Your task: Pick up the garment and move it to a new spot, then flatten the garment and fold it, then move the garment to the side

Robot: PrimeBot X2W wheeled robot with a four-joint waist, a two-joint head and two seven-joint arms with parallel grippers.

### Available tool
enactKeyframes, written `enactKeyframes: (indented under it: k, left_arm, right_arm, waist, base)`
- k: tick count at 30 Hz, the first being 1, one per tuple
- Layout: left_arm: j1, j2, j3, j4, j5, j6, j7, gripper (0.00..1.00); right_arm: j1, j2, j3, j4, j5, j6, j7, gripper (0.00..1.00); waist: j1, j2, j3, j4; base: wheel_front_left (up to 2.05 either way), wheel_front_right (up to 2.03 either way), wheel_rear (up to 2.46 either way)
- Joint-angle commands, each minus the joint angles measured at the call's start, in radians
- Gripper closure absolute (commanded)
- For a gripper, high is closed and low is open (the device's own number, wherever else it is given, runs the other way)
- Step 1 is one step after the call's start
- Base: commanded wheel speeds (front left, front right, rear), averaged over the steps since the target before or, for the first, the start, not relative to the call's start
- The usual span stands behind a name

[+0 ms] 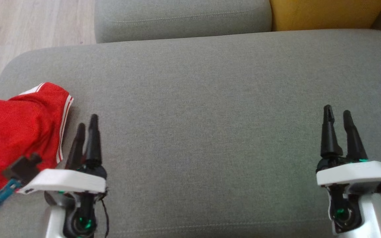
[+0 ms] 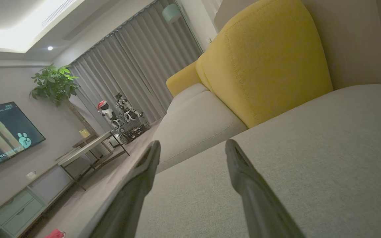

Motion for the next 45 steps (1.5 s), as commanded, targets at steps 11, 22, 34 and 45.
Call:
enactKeyframes:
  k: [11, 22, 34, 45]
  left_arm:
    - [-0.064, 0.015, -0.061, -0.024, 0.277, 0.039, -0.040, 0.00]
    - [-0.077, 0.081, -0.168, 0.024, 0.497, 0.131, -0.073, 0.00]
    - [-0.097, 0.130, -0.285, 0.059, 0.640, 0.222, -0.108, 0.00]
    - [-0.067, 0.059, -0.217, 0.054, 0.544, 0.154, -0.141, 0.00]
  right_arm:
    - [-0.056, -0.011, 0.057, -0.016, -0.183, 0.005, -0.042, 0.00]
    - [-0.066, -0.010, 0.082, 0.026, -0.338, 0.006, -0.075, 0.00]
    - [-0.063, -0.008, 0.100, 0.042, -0.523, 0.007, -0.110, 0.00]
    - [-0.065, -0.008, 0.121, 0.083, -0.483, 0.007, -0.142, 0.00]
  waist:
    - [0.0000, 0.0000, 0.014, -0.013]
    - [0.0000, 0.0000, 0.004, -0.014]
    - [0.0000, 0.0000, -0.010, -0.010]
    - [0.0000, 0.0000, -0.022, -0.003]
  base:
    - [0.00, 0.00, 0.00]
    - [0.00, 0.00, 0.00]
    - [0.00, 0.00, 0.00]
    - [0.00, 0.00, 0.00]
